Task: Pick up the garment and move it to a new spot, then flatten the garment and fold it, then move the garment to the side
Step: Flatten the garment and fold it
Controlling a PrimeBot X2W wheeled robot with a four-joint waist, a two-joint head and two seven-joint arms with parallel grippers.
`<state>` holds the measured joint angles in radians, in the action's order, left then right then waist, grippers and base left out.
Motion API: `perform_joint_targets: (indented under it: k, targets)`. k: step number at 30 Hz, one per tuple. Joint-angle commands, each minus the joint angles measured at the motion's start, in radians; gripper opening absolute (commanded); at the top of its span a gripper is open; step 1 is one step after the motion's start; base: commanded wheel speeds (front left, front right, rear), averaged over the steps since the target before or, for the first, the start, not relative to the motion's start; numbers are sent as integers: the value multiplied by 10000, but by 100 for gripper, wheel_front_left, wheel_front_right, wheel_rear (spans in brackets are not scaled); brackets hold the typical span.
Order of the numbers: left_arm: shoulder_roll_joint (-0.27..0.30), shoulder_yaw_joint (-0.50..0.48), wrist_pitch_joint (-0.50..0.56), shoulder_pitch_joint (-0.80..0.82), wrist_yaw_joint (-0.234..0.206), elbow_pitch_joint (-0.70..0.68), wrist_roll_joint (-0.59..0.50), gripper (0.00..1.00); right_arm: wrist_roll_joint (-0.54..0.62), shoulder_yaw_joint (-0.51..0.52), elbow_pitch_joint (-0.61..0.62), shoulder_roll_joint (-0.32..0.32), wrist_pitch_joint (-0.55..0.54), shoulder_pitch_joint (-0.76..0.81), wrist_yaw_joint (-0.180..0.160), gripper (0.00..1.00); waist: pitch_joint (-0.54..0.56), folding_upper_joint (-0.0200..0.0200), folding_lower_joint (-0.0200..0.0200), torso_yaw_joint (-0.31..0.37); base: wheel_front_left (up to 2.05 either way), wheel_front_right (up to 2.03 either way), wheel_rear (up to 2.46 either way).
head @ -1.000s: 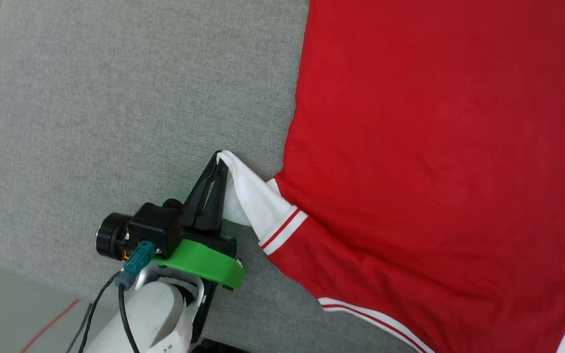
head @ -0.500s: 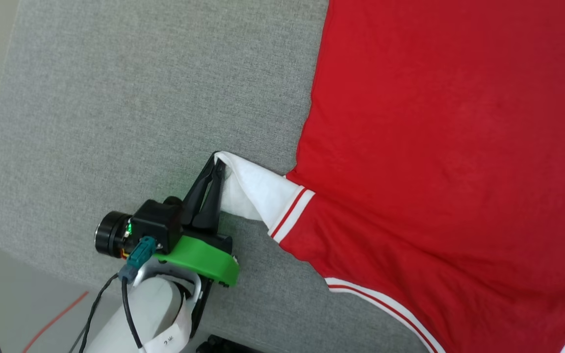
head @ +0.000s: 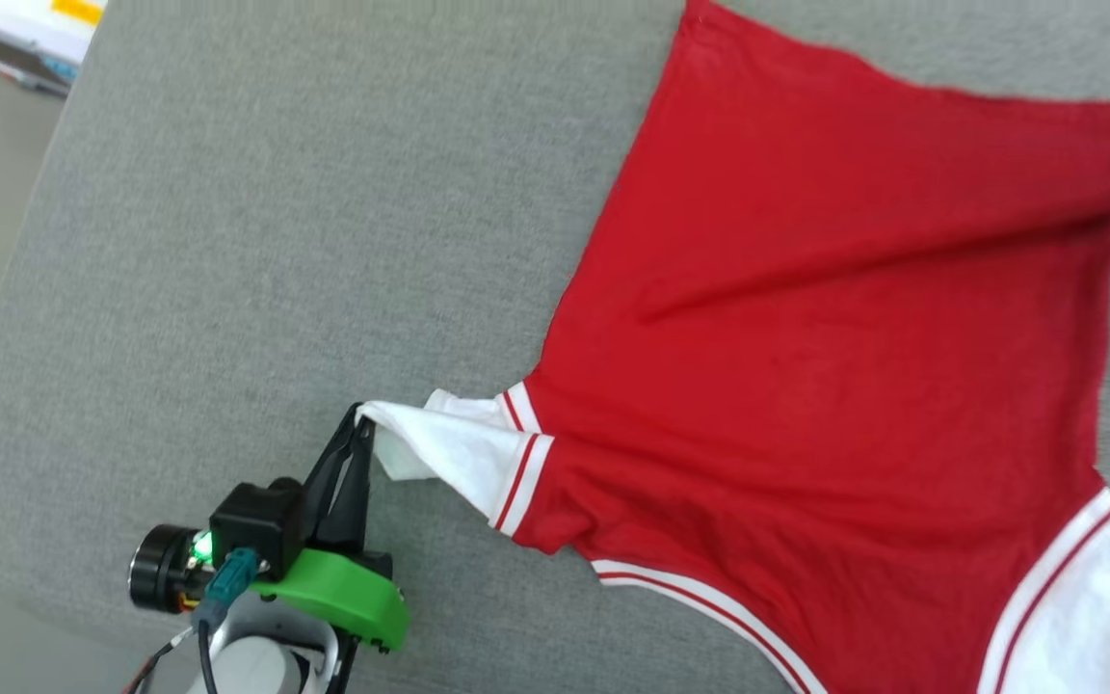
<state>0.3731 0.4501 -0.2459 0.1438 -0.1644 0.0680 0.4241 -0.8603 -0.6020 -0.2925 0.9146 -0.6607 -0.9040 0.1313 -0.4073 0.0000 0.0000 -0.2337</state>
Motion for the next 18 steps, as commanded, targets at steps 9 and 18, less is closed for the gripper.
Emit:
perform_joint_targets:
  k: [9, 18]
  targets:
    - [582, -312, 401, -1129, -532, -711, 270, 0, -988, 336, 1426, 1101, 1402, 3404, -6, 0, 1721, 0, 0, 1855, 0, 0, 0]
    - [858, -474, 648, -1563, -797, -1182, 385, 0, -1339, 1148, 1966, 1041, 1854, 6395, -6, 0, 1964, 0, 0, 2350, 0, 0, 0]
